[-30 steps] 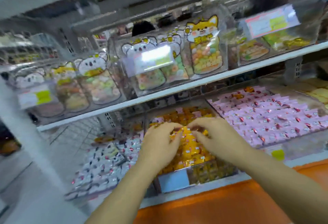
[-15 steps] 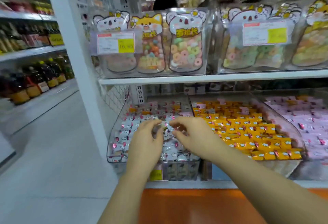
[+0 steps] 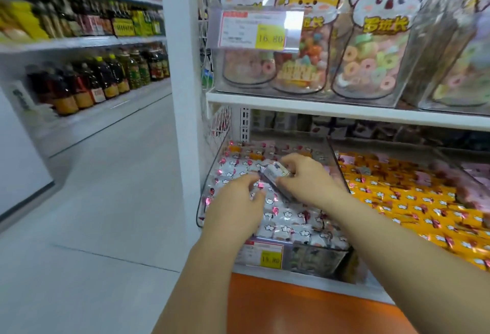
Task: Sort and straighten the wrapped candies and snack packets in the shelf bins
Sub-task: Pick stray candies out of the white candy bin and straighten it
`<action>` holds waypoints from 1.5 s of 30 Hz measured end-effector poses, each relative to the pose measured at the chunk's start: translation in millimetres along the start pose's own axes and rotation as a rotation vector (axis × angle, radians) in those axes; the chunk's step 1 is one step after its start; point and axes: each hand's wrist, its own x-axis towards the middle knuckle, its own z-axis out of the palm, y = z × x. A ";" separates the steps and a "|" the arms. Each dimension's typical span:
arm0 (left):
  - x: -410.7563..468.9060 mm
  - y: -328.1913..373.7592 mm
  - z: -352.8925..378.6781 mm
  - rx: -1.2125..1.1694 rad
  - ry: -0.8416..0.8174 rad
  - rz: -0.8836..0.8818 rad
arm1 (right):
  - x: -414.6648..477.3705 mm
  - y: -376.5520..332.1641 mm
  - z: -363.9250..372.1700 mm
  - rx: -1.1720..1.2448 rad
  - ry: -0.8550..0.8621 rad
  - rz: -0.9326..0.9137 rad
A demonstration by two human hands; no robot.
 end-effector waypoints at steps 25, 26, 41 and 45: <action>17.9 -2.0 16.6 0.423 -0.188 0.045 | 26.0 16.8 4.3 0.126 0.395 -0.031; 18.6 -1.6 17.3 0.430 -0.193 0.046 | 28.7 18.0 5.1 0.110 0.390 -0.013; 5.9 -6.6 9.2 0.409 -0.232 0.090 | 54.0 21.8 7.5 -0.095 0.060 -0.189; 7.8 -5.4 8.9 0.396 -0.227 0.086 | 53.8 23.2 17.2 -0.240 -0.096 -0.118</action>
